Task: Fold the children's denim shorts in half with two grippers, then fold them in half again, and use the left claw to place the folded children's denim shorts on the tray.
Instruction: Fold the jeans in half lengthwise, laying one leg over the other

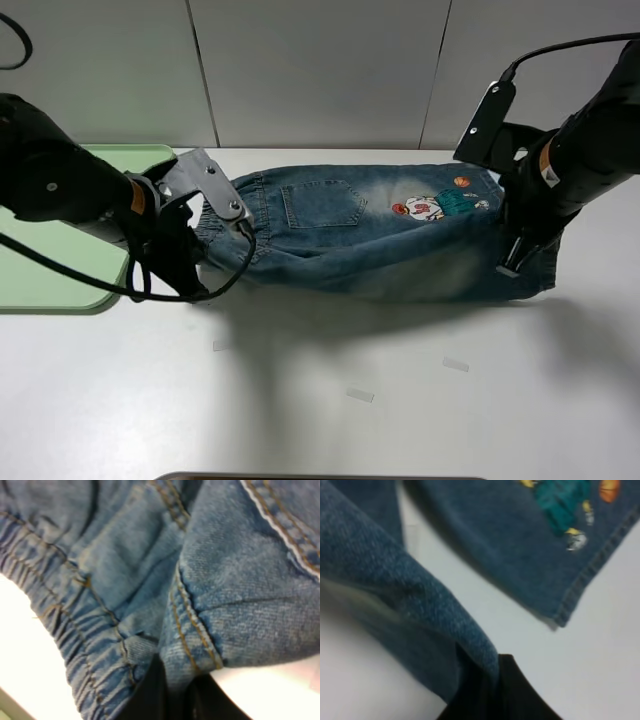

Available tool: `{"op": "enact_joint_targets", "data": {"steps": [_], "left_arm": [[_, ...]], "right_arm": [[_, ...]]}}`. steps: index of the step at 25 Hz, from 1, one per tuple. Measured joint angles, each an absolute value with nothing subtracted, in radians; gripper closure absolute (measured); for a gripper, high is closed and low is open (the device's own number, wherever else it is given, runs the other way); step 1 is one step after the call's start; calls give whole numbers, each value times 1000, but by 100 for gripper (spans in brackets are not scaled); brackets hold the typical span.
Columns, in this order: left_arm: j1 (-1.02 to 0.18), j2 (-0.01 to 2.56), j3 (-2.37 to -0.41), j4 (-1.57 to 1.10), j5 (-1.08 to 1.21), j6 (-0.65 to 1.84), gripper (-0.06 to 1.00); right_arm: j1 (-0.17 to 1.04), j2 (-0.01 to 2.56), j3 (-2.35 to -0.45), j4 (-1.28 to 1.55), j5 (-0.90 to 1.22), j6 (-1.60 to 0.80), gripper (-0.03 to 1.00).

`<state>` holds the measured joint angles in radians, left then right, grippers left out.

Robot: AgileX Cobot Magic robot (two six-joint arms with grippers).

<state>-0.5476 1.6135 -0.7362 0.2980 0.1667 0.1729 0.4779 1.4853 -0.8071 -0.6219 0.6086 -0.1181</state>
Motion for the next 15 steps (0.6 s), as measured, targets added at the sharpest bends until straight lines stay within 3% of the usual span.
{"op": "enact_joint_targets", "data": {"steps": [7,15], "left_arm": [[-530,1614,-860,289,291,122,92],[-409,1614,-924,284,314,163,92]], "right_arm": [[358,1485,-833,-622,497,-40,99],[344,1496,-849,-665,348,8,99]]}}
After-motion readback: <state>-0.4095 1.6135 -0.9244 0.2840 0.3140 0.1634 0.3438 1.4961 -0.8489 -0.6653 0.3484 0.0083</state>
